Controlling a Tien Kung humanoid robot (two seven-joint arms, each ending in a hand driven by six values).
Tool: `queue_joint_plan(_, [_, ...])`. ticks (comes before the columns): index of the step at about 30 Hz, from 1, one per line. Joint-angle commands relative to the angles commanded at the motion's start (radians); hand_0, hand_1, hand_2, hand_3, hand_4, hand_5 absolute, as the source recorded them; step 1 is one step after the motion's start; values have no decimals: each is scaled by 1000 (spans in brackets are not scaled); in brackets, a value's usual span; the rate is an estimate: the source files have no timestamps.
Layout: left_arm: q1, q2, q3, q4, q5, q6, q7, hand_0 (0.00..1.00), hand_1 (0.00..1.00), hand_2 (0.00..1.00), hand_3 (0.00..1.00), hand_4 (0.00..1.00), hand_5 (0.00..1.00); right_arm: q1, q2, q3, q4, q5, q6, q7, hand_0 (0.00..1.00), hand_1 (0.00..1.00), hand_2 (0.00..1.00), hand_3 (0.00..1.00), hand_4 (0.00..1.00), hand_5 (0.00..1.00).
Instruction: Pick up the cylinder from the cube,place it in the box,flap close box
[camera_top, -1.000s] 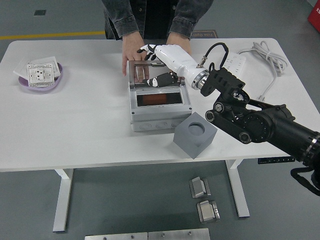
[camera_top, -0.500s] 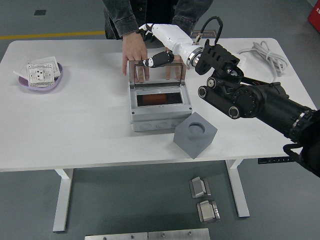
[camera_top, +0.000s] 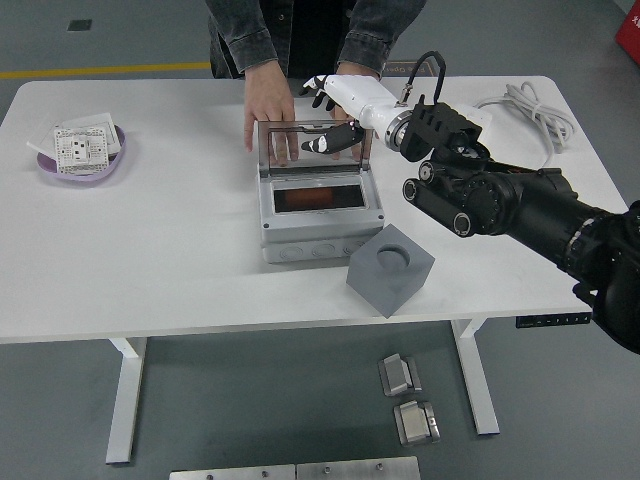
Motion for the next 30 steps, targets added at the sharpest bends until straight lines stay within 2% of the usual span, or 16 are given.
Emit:
queue_joint_plan(6, [7,-4,-3,2,0,0,0,716,689,571,779,780,331,-24,-15,56,56,-65,-3,-3,685,640,706,821,925,352])
queue_joint_plan(14, [10,-8,-19,1,9,0,-1,716,689,570,777,776,330,-72,-61,178,198,-215,-6,-16,688,644,710,823,937,390])
queue_joint_plan(20, [14,-12,-23,1,10,0,-2,716,690,570,777,775,330,-106,-97,205,286,-283,-4,-24,691,643,711,826,940,397])
queue_joint_plan(25, [14,-12,-20,3,6,0,-2,716,690,570,777,775,330,-103,-105,212,286,-292,-1,-23,691,643,711,826,940,397])
queue_joint_plan(30, [9,-10,-18,2,6,0,-2,716,689,570,776,772,328,-68,-95,199,226,-252,2,-17,691,640,711,827,943,409])
